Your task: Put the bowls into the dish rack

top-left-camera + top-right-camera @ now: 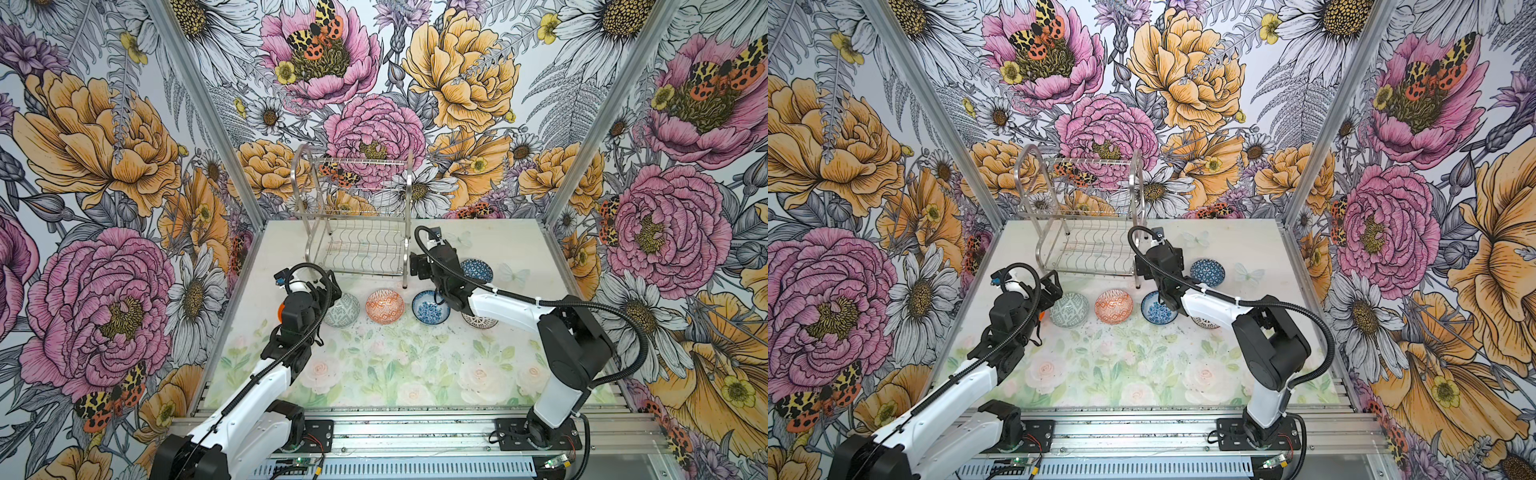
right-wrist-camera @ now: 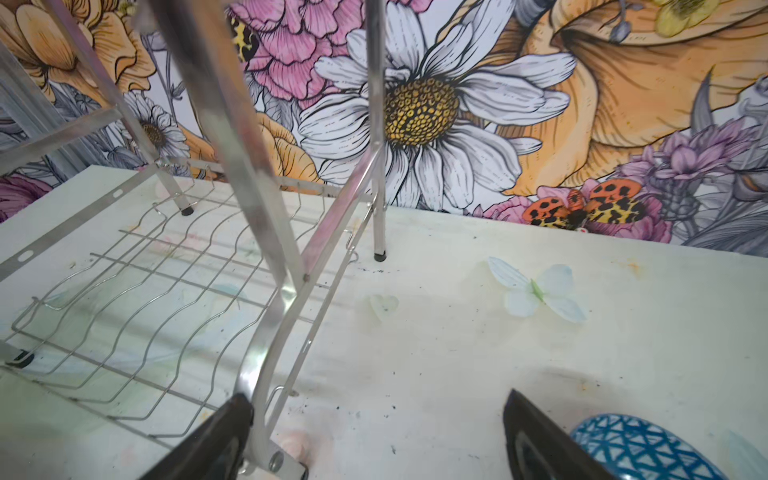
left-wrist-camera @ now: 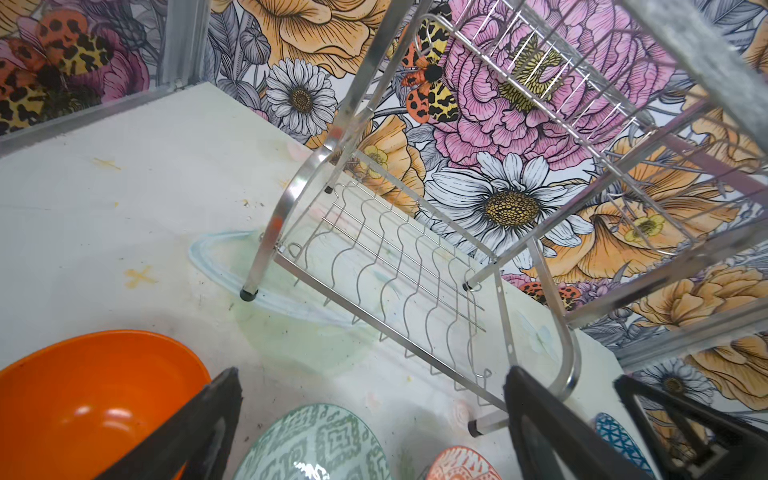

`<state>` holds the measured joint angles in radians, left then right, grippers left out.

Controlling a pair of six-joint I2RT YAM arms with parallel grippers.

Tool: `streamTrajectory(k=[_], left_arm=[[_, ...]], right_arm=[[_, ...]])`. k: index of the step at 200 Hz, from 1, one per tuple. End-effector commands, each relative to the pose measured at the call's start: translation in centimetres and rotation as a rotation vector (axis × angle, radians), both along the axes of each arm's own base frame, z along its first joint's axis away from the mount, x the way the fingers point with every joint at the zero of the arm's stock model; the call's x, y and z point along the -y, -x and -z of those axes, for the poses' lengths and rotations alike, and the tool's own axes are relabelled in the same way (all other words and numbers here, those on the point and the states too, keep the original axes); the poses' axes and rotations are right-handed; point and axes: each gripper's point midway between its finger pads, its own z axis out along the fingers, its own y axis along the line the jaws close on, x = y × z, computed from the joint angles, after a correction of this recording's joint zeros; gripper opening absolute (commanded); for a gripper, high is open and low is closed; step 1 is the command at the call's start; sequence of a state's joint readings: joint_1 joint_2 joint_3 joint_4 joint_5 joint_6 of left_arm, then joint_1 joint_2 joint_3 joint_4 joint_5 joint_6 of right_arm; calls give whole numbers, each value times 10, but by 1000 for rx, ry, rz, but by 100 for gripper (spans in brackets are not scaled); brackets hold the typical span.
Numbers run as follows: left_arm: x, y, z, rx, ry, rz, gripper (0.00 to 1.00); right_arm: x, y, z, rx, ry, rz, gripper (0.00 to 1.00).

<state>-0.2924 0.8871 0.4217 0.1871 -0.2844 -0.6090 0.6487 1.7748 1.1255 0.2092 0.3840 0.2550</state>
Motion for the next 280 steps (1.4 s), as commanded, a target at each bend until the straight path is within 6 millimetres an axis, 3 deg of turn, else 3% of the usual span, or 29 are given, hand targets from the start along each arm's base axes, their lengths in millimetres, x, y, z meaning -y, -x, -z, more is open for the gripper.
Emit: streamTrajectory(k=[1, 28, 47, 85, 123, 187, 211, 233, 280], left_arm=[[7, 12, 5, -21, 63, 41, 99], [-5, 23, 7, -7, 49, -9, 99], [-12, 27, 9, 1, 71, -49, 99], [-8, 24, 12, -20, 91, -38, 99], [-9, 23, 16, -30, 95, -51, 99], [-2, 29, 16, -48, 119, -31, 99], [-3, 33, 18, -51, 110, -38, 99], [-3, 34, 20, -58, 104, -37, 99], [5, 29, 14, -59, 101, -18, 99]], right_arm=[[-21, -4, -15, 43, -61, -27, 92], [-35, -4, -16, 58, -89, -56, 88], [-48, -11, -6, 42, -74, -76, 86], [-58, -22, 10, 29, -51, -75, 78], [-54, -25, 13, 35, -22, -62, 63], [-55, -28, 21, 25, -26, -62, 49], [-48, -28, 21, 29, -13, -37, 44], [-37, -27, 20, 30, -10, -3, 33], [-20, -23, 19, 33, -8, 36, 24]])
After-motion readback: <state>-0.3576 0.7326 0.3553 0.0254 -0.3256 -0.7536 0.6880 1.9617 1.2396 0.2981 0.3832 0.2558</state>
